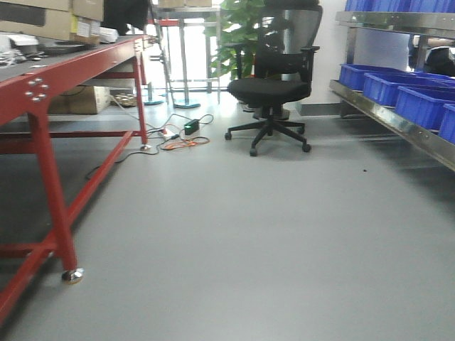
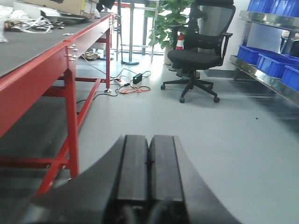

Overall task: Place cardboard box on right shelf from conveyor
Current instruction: 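Drive the base away from the conveyor toward the steel shelving rack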

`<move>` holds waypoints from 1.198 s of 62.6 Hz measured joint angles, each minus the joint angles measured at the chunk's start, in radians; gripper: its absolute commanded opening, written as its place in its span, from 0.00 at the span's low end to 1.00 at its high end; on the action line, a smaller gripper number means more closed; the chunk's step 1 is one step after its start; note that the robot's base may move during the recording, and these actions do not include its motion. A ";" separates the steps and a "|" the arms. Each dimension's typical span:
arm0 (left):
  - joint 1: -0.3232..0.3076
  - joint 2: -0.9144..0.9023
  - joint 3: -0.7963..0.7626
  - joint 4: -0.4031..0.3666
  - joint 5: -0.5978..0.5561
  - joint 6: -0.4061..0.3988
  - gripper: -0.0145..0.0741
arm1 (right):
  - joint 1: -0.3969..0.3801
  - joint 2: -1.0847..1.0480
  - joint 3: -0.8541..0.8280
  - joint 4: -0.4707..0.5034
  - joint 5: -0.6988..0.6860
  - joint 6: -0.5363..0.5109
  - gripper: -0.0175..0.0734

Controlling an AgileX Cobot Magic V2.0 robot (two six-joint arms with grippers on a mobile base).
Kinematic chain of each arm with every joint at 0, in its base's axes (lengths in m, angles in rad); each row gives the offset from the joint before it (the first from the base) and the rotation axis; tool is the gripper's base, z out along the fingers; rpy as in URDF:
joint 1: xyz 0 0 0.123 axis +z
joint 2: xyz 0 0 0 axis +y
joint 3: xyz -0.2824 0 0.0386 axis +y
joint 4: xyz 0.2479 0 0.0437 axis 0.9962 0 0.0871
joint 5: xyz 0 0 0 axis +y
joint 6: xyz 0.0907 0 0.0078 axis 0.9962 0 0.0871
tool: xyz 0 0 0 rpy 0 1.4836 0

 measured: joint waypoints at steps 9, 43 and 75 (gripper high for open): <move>0.000 0.000 0.000 0.000 0.000 0.000 0.03 | 0.000 0.000 0.000 0.000 0.000 0.000 0.44; 0.000 0.000 0.000 0.000 0.000 0.000 0.03 | 0.000 0.000 0.000 0.000 0.000 0.000 0.44; 0.000 0.000 0.000 0.000 0.000 0.000 0.03 | 0.000 0.000 0.000 0.000 0.000 0.000 0.44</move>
